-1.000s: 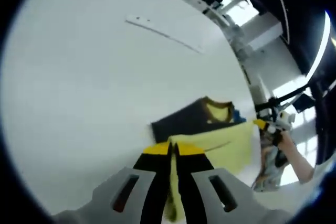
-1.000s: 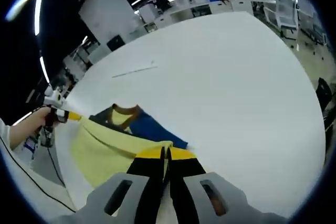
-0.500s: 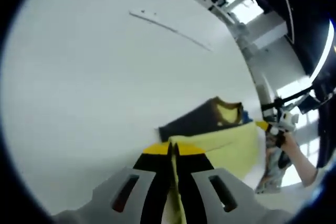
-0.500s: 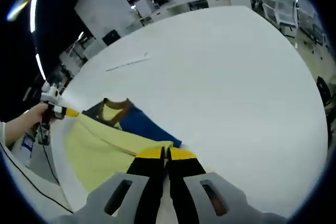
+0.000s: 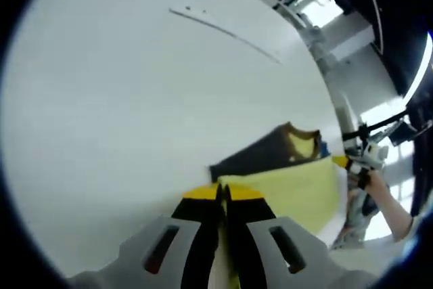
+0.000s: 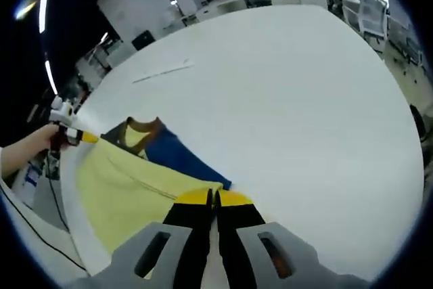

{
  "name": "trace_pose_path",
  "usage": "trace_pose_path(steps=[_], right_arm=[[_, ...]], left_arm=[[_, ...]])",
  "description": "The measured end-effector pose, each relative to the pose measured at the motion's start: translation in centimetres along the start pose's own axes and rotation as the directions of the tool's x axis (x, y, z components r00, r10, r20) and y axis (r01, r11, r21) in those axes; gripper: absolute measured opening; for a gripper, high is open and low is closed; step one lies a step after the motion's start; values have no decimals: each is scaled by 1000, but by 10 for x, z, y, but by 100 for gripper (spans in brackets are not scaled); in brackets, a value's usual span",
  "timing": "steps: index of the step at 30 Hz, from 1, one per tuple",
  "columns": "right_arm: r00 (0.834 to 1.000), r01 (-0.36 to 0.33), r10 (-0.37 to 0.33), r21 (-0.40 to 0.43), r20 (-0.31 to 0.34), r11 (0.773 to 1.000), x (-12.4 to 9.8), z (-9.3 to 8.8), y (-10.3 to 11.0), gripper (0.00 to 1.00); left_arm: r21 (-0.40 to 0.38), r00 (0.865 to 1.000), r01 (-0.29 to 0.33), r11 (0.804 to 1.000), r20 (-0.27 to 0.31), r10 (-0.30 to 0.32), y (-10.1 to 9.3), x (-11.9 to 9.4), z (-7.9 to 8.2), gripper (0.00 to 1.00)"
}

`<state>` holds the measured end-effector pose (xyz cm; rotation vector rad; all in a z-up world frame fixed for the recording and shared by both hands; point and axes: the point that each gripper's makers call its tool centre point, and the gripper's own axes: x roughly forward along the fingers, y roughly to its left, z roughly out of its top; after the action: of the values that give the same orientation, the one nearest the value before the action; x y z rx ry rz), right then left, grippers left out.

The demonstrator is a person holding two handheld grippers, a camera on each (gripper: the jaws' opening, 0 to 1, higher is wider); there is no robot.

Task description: Fold the garment on the visible template until the final outline fits inside the template.

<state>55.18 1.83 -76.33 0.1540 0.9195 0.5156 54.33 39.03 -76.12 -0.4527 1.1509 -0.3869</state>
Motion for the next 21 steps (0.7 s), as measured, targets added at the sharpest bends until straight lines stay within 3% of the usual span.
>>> trace_pose_path(steps=[16,21], right_arm=[[1000,-2,2,-39,-2,999,0,0,-1,4],[1000,7,-8,-54,-8,999,-3,-1,-4,9]], left_arm=[[28,1000,3,1000,0,-3,-5,0,-2,0],[71,1000,7,997,9,-8,-7,-2,-3,1]])
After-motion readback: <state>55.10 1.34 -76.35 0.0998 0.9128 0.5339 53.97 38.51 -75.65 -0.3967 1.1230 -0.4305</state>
